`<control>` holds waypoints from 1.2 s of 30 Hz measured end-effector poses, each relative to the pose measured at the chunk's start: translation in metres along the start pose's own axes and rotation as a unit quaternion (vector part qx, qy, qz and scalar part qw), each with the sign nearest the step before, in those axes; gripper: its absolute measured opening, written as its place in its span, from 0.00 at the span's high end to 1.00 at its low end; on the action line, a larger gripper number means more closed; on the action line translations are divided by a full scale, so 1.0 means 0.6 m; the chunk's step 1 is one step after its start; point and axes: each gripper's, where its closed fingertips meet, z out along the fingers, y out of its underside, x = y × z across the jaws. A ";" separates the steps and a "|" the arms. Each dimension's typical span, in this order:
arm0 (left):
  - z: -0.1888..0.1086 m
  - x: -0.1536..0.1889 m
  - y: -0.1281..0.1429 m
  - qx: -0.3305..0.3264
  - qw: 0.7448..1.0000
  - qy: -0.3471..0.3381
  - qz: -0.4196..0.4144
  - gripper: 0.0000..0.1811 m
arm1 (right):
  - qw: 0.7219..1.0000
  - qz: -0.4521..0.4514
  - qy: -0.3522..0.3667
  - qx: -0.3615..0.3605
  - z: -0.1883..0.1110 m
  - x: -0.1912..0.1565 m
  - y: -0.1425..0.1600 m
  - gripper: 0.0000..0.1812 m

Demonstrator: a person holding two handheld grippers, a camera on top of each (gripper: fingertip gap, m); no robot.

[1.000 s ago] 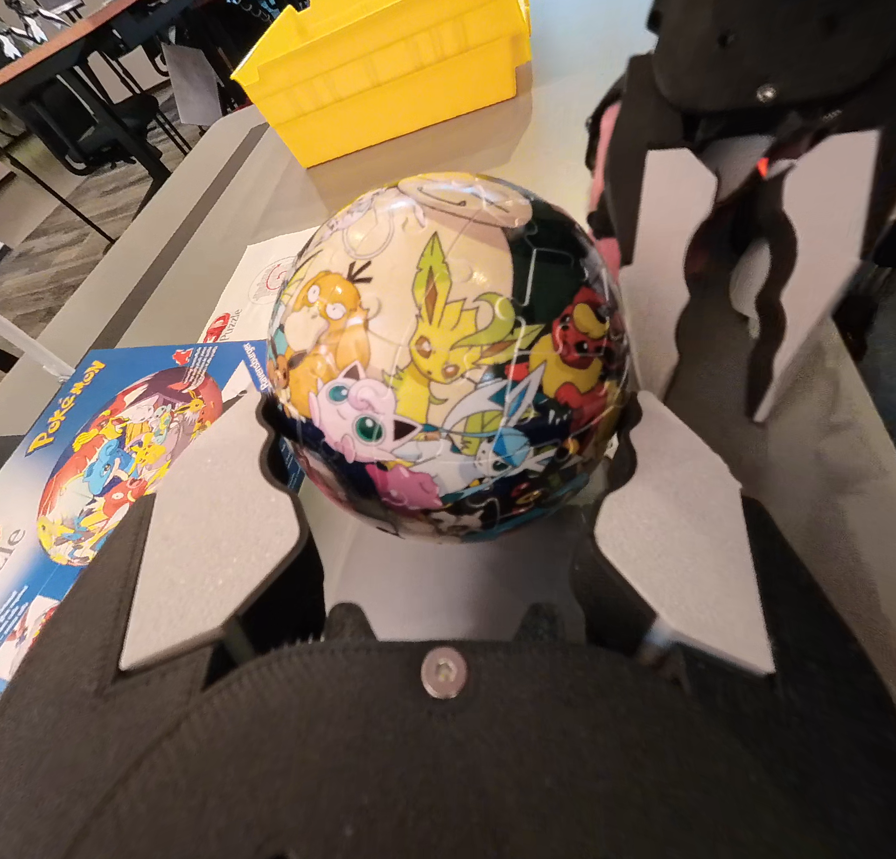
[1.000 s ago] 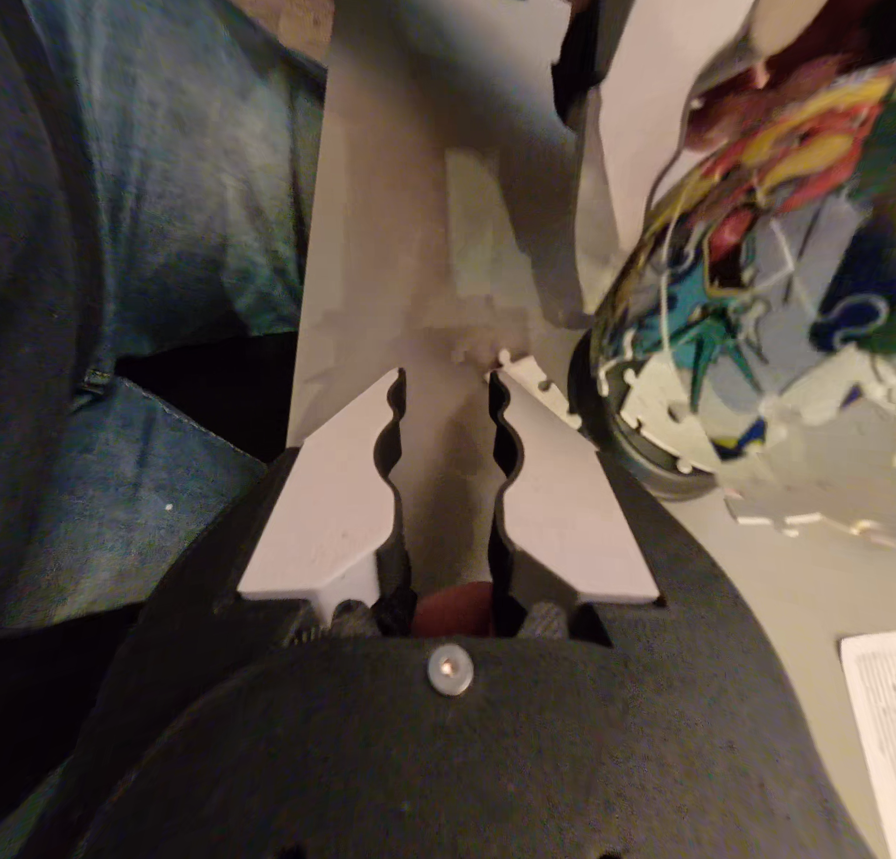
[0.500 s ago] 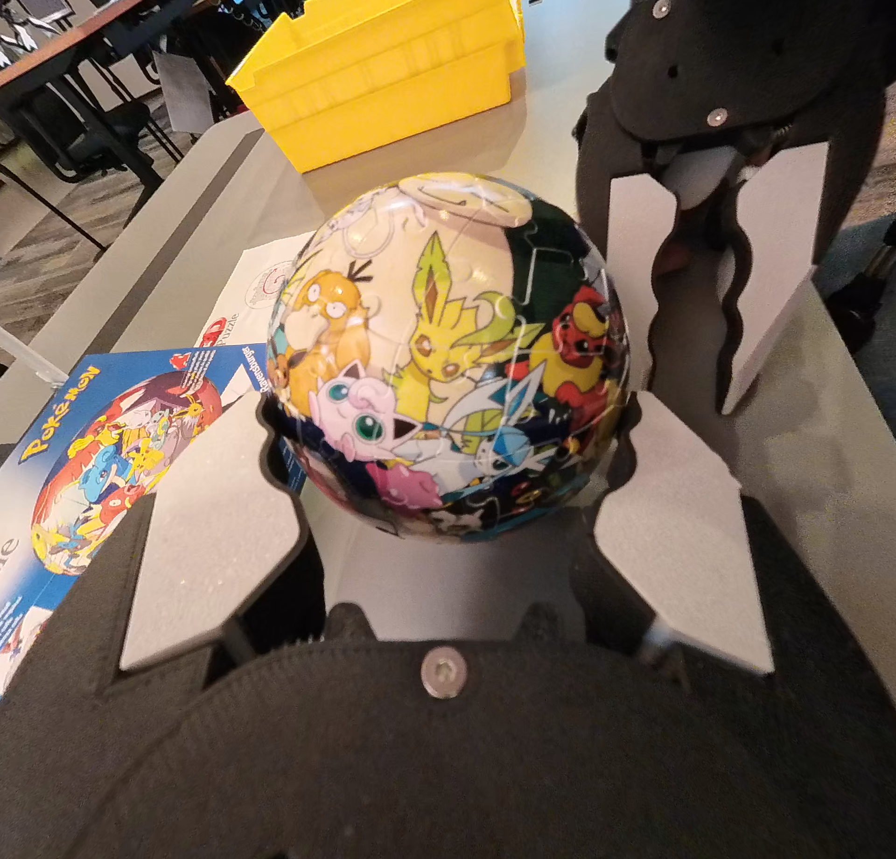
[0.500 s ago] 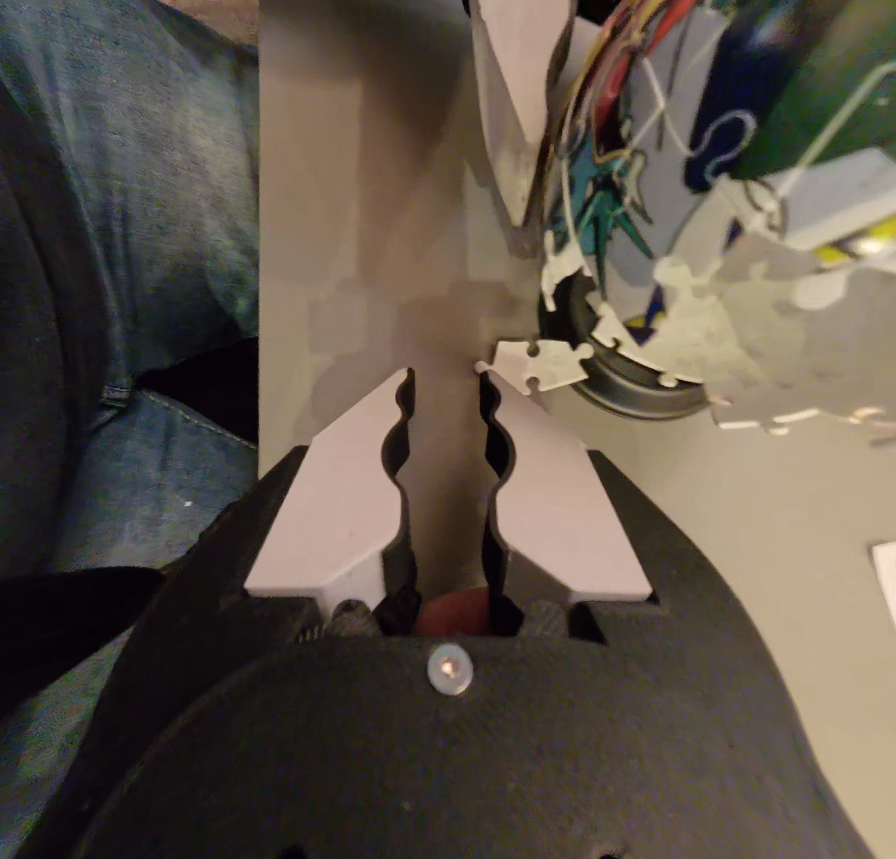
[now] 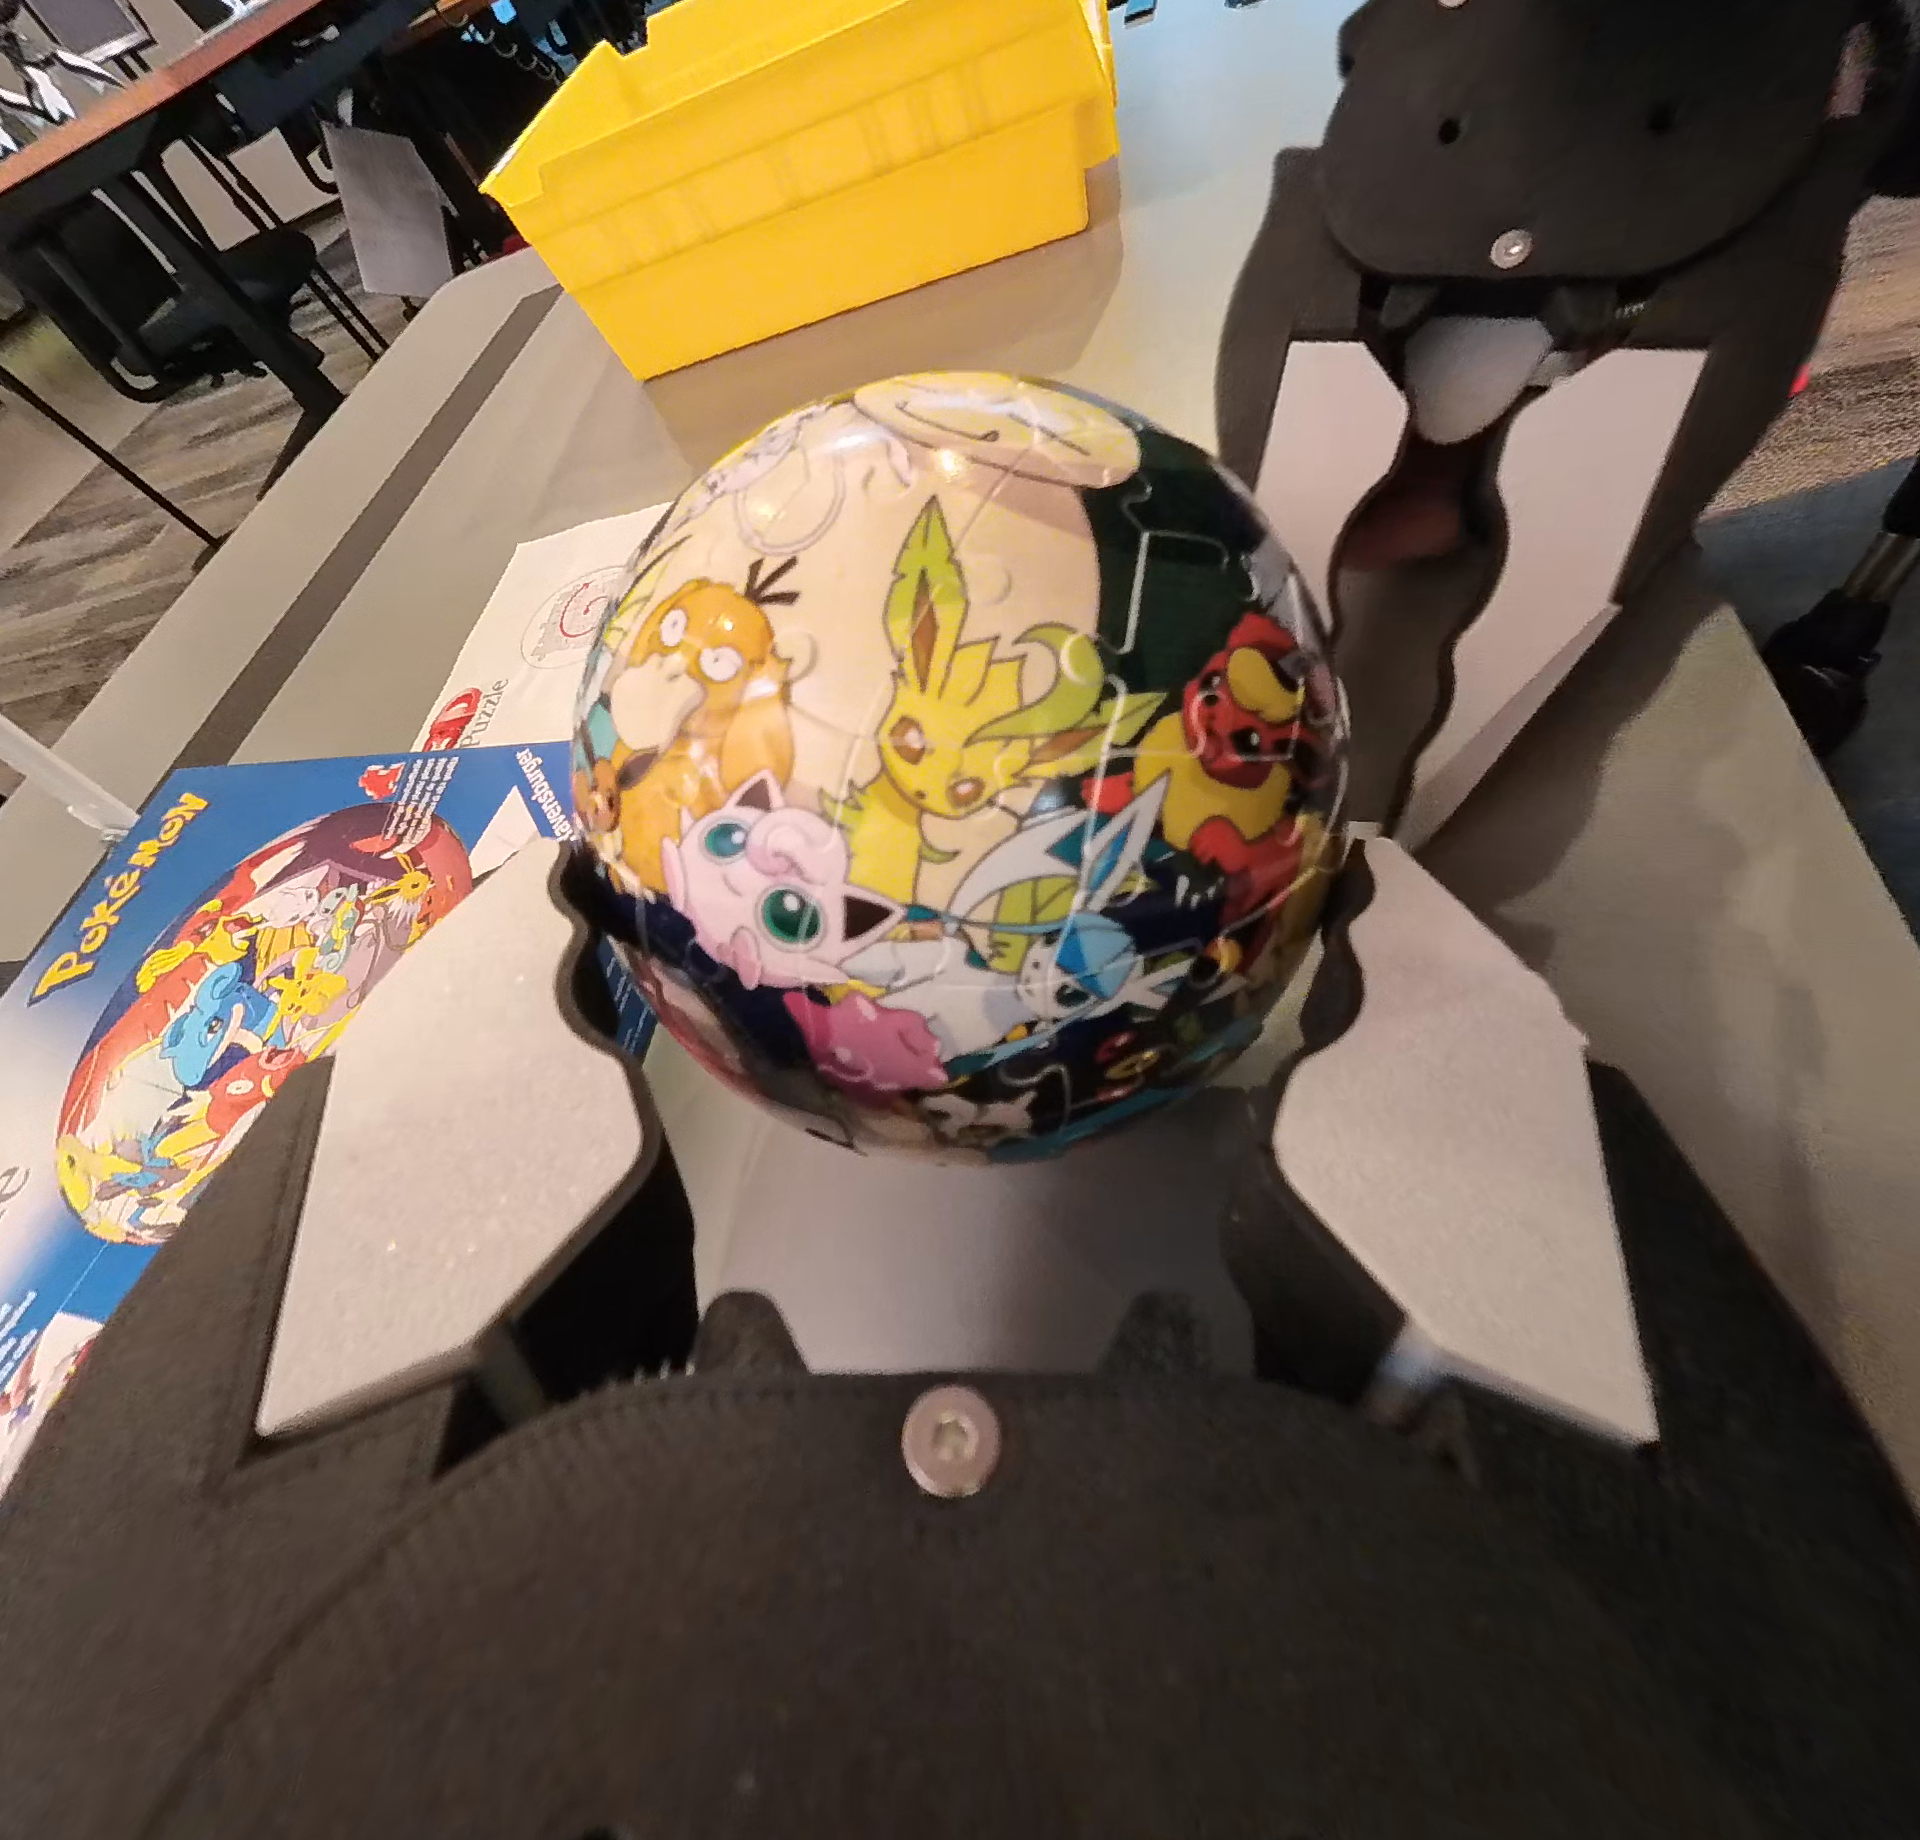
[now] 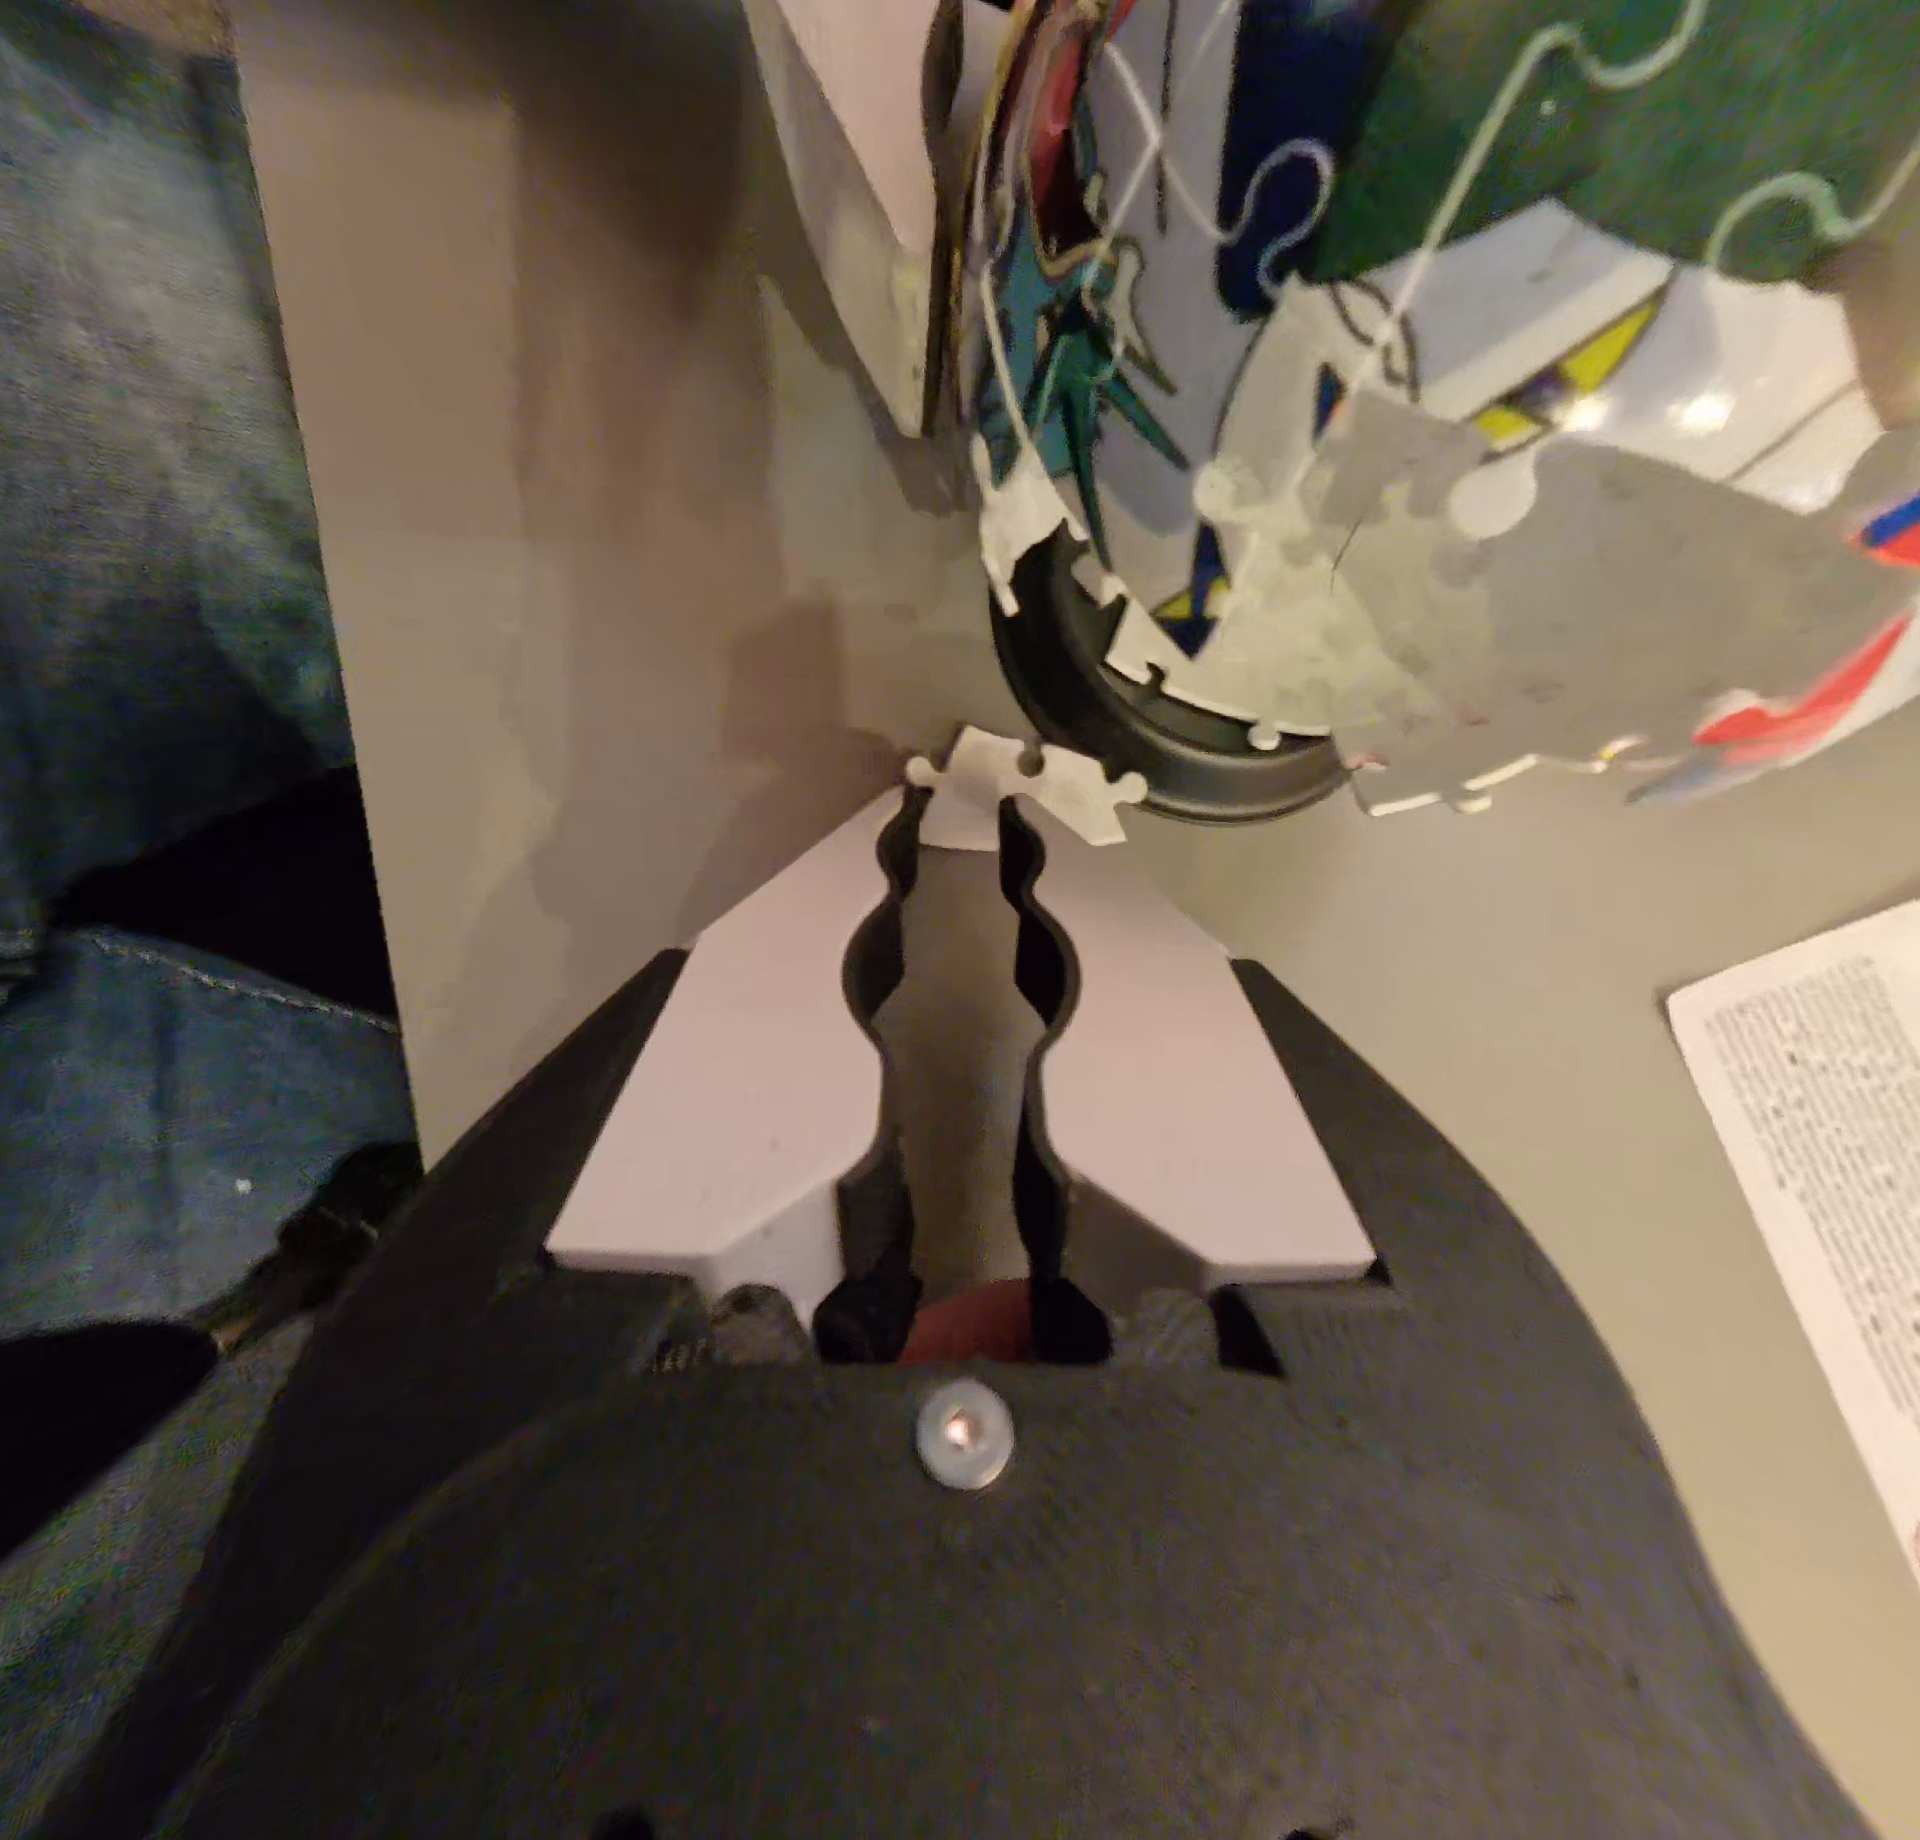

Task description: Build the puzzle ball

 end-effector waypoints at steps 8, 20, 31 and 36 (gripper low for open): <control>0.002 -0.001 -0.001 0.005 1.000 0.006 0.002 0.29 | 0.999 -0.028 -0.013 -0.024 -0.031 0.026 0.028 0.87; 0.007 -0.003 -0.003 0.009 1.000 0.001 -0.011 0.29 | 0.987 0.147 0.070 -0.008 -0.014 0.031 0.020 0.82; 0.008 -0.005 -0.004 0.024 1.000 0.007 -0.019 0.29 | 0.989 0.144 0.040 0.010 -0.026 0.032 0.019 0.88; 0.008 -0.006 -0.005 0.037 0.999 0.013 -0.023 0.29 | 0.990 0.125 0.019 0.055 -0.042 0.031 0.003 0.88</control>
